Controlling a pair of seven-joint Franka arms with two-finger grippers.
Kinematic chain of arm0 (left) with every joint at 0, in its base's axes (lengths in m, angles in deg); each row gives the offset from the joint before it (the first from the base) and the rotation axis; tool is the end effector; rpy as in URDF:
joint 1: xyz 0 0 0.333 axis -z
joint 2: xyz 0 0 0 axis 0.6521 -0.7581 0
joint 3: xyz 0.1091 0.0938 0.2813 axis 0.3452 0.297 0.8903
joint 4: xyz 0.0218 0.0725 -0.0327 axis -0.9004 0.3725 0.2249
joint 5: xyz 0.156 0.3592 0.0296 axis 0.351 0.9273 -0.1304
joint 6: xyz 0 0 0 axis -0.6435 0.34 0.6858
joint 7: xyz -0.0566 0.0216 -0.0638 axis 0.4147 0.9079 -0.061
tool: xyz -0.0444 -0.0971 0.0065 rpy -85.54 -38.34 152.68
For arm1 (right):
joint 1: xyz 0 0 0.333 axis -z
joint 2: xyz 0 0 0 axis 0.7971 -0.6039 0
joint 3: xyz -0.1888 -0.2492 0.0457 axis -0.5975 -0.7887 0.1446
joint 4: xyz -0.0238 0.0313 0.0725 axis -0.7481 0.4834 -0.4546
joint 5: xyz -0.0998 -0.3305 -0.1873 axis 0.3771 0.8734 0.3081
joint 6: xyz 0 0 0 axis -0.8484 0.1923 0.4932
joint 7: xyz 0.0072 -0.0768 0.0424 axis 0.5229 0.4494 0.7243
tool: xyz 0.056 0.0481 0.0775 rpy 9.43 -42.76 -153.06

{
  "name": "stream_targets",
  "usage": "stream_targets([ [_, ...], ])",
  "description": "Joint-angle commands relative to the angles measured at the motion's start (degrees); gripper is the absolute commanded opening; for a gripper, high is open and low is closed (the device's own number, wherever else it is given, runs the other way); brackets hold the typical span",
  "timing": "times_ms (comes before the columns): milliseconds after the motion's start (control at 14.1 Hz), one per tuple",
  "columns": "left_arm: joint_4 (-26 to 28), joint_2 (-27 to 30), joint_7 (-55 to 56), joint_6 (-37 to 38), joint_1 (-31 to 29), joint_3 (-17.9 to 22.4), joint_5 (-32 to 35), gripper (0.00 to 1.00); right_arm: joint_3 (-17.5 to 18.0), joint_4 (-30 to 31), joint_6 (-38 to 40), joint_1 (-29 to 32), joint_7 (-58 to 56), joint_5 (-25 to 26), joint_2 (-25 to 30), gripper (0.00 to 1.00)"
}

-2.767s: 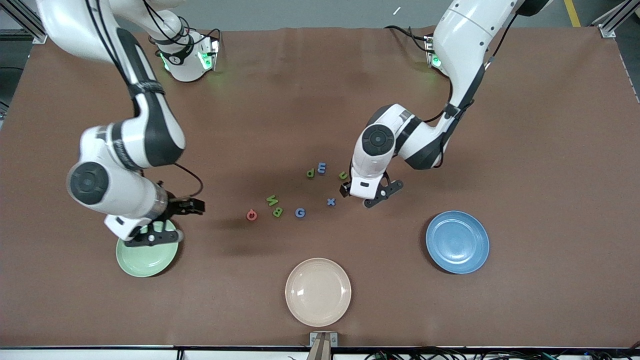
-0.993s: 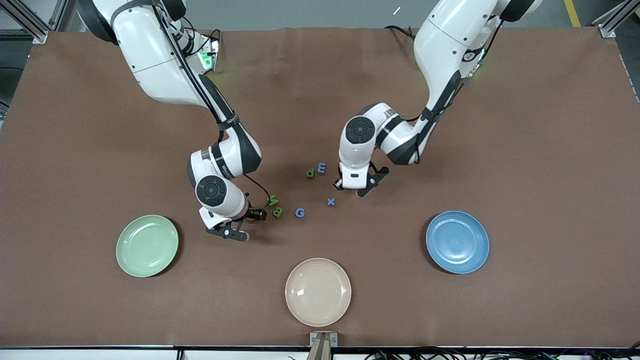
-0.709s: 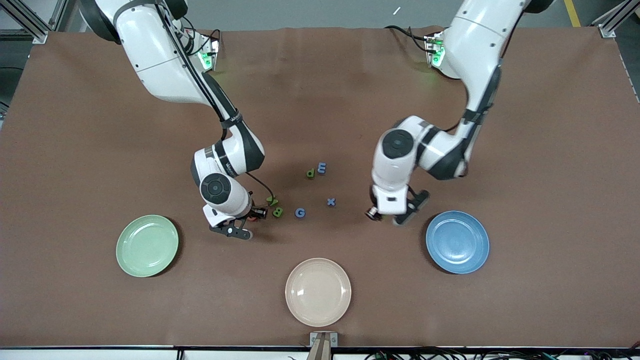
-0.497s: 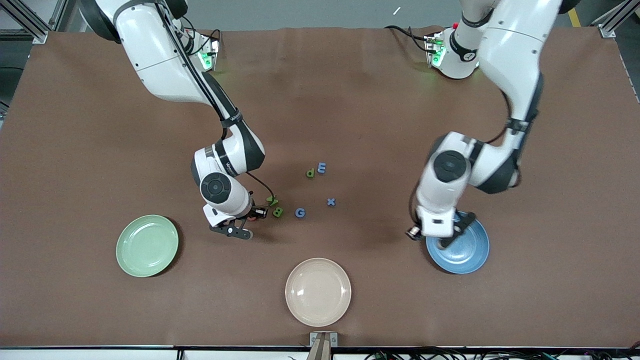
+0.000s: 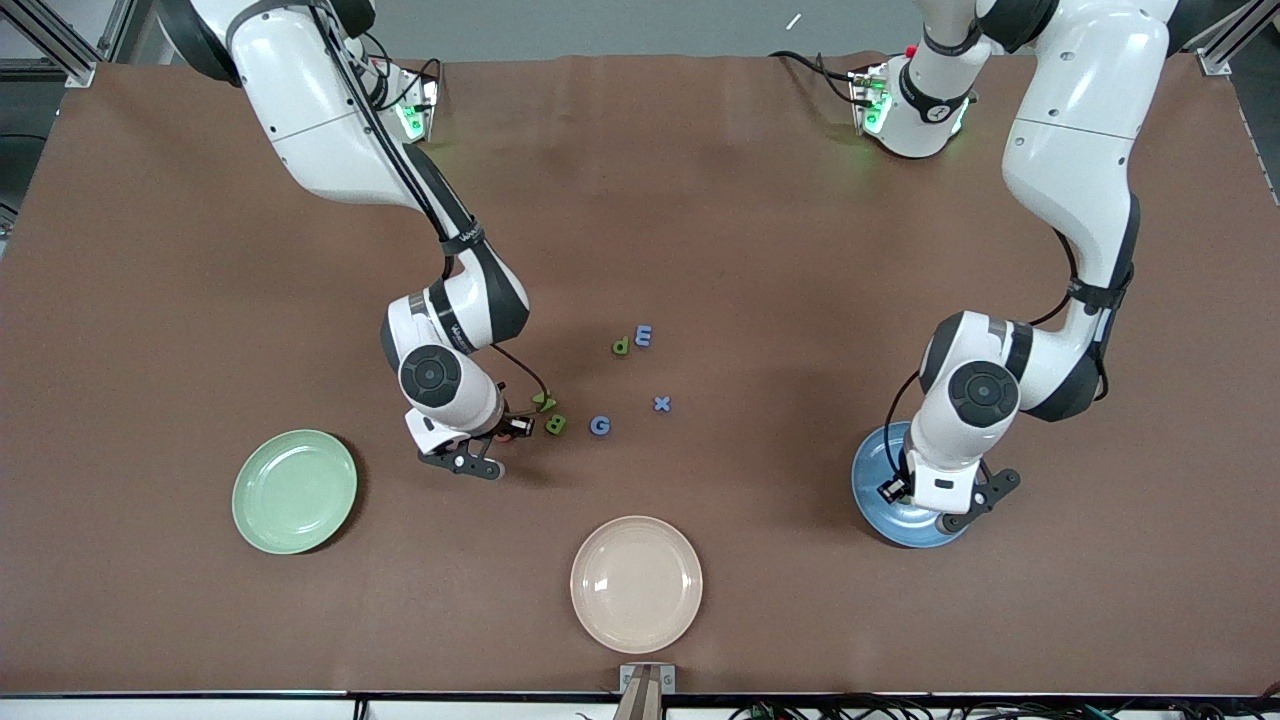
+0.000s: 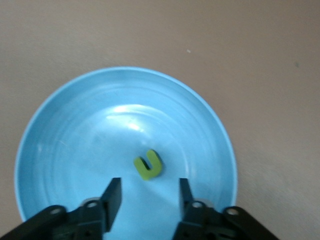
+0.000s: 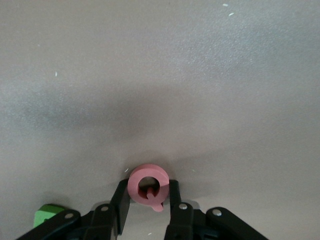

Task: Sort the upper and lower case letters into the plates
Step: 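Place the green letter on the blue plate with the left gripper, then place the pink Q on the green plate while the left gripper returns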

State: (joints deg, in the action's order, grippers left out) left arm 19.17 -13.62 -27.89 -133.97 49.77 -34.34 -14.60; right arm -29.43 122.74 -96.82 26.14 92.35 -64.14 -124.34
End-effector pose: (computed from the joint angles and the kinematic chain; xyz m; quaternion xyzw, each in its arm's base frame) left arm 0.6840 -0.1594 0.2177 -0.9552 -0.2826 -0.0844 0.0258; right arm 0.6192 0.2887 0.1800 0.9914 -0.1265 -0.0325 0.0018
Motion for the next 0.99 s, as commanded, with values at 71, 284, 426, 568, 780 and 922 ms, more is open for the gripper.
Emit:
stream_targets([
  [71,-1.2,1.4,1.5,0.8,4.7,-1.1,0.1,1.00,-0.6,-1.7,0.4,0.5,-0.9,0.1,0.8,0.12],
  [284,-2.4,0.6,5.5,0.8,12.8,-1.1,0.3,0.94,-0.7,-7.3,5.8,5.9,-9.5,1.8,1.0,0.11],
  [426,-4.4,-1.6,5.1,0.8,17.5,-1.0,0.9,0.90,-0.7,-9.2,6.7,9.9,-17.9,4.8,0.7,0.11],
  [568,-7.7,-4.6,2.4,0.8,20.4,-1.0,0.8,0.88,-0.7,-9.8,6.7,13.5,-23.6,10.4,0.7,0.11],
  [780,-11.3,-8.5,-1.6,0.6,24.5,-1.0,0.8,0.72,-0.7,-9.8,6.4,16.4,-29.7,17.2,0.8,0.13],
  [922,-13.2,-10.4,-4.7,0.4,26.6,-0.8,0.7,0.69,-0.7,-9.8,6.1,17.9,-32.4,22.7,0.6,0.16],
])
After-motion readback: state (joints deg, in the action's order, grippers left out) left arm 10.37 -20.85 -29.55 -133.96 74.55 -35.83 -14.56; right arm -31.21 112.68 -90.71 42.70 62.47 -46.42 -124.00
